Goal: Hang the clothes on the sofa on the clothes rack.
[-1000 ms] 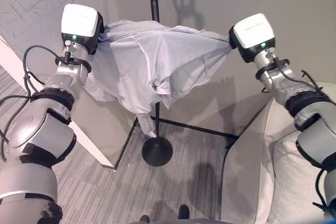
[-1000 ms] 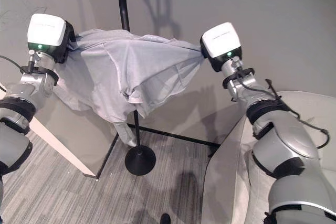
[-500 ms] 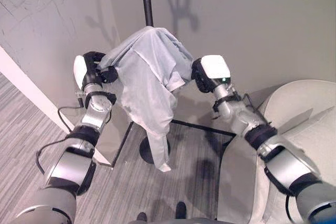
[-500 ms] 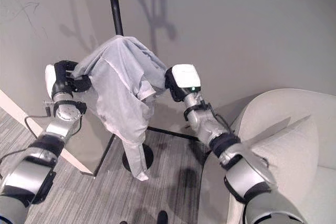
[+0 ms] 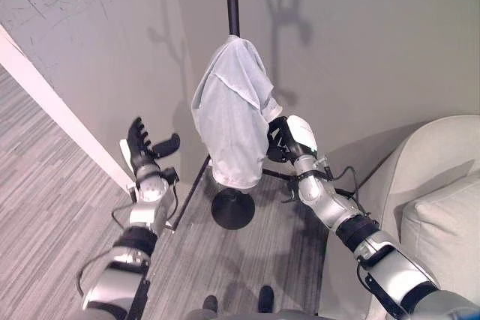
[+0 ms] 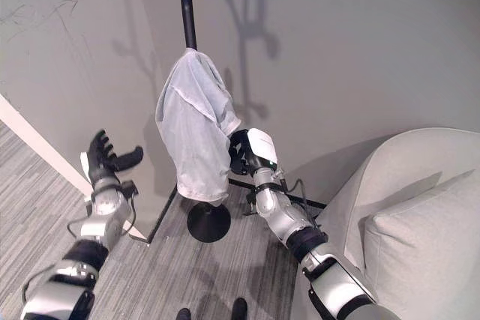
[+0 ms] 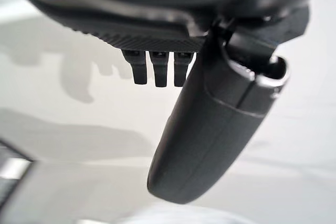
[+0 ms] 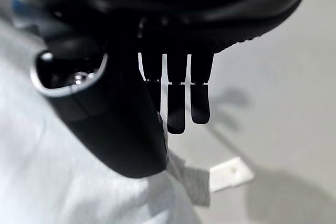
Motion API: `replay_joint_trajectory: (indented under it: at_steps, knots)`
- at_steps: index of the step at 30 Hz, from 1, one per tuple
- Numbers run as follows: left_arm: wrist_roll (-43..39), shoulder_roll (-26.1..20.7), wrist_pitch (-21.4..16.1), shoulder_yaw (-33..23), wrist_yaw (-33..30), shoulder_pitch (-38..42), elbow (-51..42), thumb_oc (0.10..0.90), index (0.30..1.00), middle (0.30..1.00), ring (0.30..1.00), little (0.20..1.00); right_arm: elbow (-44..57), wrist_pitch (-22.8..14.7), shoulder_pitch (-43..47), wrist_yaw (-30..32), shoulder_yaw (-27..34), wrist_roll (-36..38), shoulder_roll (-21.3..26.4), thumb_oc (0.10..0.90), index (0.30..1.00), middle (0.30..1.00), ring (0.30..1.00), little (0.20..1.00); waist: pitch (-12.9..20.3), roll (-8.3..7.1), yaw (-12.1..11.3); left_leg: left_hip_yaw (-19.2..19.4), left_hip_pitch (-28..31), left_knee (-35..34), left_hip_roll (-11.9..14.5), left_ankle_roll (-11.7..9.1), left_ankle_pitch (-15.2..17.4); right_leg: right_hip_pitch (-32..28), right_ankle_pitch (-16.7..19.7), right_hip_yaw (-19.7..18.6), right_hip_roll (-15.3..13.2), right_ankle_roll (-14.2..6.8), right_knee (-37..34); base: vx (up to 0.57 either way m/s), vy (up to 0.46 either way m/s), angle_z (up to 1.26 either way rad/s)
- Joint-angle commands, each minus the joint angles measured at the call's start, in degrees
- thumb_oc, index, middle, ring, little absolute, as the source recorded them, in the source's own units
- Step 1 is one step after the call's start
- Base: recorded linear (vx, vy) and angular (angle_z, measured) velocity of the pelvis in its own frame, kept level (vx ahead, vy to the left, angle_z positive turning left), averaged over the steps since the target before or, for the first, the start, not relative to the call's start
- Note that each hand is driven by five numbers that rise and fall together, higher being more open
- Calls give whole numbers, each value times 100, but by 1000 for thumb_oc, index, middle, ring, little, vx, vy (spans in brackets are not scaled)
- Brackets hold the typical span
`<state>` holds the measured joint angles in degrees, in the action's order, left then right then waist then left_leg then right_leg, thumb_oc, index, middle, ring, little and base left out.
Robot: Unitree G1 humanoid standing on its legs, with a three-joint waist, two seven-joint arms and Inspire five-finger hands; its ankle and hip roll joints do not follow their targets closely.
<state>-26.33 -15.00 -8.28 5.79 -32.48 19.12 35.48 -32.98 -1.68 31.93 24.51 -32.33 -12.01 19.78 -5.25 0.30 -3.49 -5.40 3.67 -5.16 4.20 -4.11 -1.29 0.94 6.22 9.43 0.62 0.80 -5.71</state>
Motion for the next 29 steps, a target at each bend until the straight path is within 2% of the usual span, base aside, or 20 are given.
replay_joint_trajectory:
  at_steps: [1,5,7,10,11,14,15,18,19,21,23,24,25,27,29]
  knots:
    - [43,-111,-429,-41,107,135,-302,800,900,900,900,900,321,-369,-49,-1,390,460,170,800,900,900,900,900,378,-91,-158,222,214,16,352,86,162,-418,-905,-161,-251,-149,71,38,8,7]
    - [-19,-114,-395,-113,236,-323,-507,800,900,900,900,900,472,-375,-227,-49,571,552,276,800,900,900,900,900,395,-90,-213,206,239,16,354,85,141,-452,-906,-141,-253,-147,71,23,0,8]
    - [-192,-167,-427,-181,582,-980,-795,800,900,900,900,900,794,-424,-535,-112,837,664,426,800,900,900,900,900,412,-90,-261,196,266,16,359,80,105,-482,-911,-138,-253,-145,71,10,0,3]
    - [-361,-200,-472,-195,899,-1353,-763,800,900,900,900,900,938,-511,-785,-166,1026,804,484,800,900,900,900,900,415,-87,-287,180,283,16,366,70,73,-509,-916,-126,-255,-141,71,0,0,0]
    - [-457,-185,-452,-269,1239,-1624,-390,800,900,900,900,900,1102,-639,-1079,-220,1263,1003,476,800,900,900,900,900,420,-80,-289,173,295,16,370,57,47,-529,-924,-114,-258,-146,71,0,0,0]
    - [-749,-79,-429,-386,1502,-1804,133,800,900,900,900,900,1245,-716,-1417,-275,1481,1151,415,800,900,900,900,900,434,-80,-275,165,302,16,374,51,30,-539,-937,-110,-260,-146,71,5,-2,1]
    - [-1597,310,-373,-852,1824,-1887,990,800,900,900,900,900,1268,-651,-1917,-158,1726,780,302,800,900,900,900,900,431,-60,-231,172,314,16,378,40,31,-562,-955,-107,-254,-150,71,28,-11,-4]
    - [-1477,434,-384,-940,1854,-1935,1471,800,900,900,900,900,1005,-657,-2177,22,1894,716,91,800,900,900,900,900,439,-46,-208,159,314,16,383,33,35,-567,-971,-93,-257,-146,71,14,-6,1]
    - [-1412,621,-322,-1050,1949,-1886,2395,800,900,900,900,900,504,-739,-2434,248,2070,891,-208,800,900,900,900,900,440,-33,-176,140,316,16,385,29,40,-579,-992,-85,-254,-141,71,0,0,0]
    - [-1421,747,-250,-1199,2022,-1857,3065,800,900,900,900,900,-4,-774,-2654,366,2139,993,-434,800,900,900,900,900,444,-18,-128,133,325,16,388,21,24,-585,-1007,-80,-251,-133,71,8,0,2]
    - [-1006,787,-173,-1138,2089,-1881,3681,800,900,900,900,900,-852,-839,-2726,227,2151,1470,-669,800,900,900,900,900,437,-5,-101,140,348,16,401,7,25,-598,-1010,-83,-240,-123,71,0,0,0]
    - [-1006,785,-173,-1139,2089,-1878,3682,800,900,900,900,900,-854,-840,-2723,227,2152,1470,-671,800,900,900,900,900,443,-13,-95,134,334,16,391,11,16,-588,-1008,-78,-250,-126,71,0,0,0]
    - [-647,771,-22,-1048,2227,-1907,4194,800,900,900,900,900,-1821,-881,-2686,-178,2206,2496,-949,800,900,900,900,900,447,-15,-106,143,338,16,402,-5,14,-591,-1007,-84,-242,-118,71,0,0,0]
    - [-174,740,185,-888,2402,-1915,4589,800,900,900,900,900,-3109,-771,-2582,-814,2459,3891,-1237,800,900,900,900,900,466,-32,-163,128,329,16,401,-17,19,-595,-1000,-58,-242,-114,71,-3,-2,2]
    - [70,715,258,-790,2548,-1914,4763,800,900,900,900,900,-4108,-579,-2544,-1284,2746,4856,-1401,800,900,900,900,900,486,-46,-232,95,321,16,399,-31,21,-612,-1002,-22,-240,-112,71,15,-5,4]
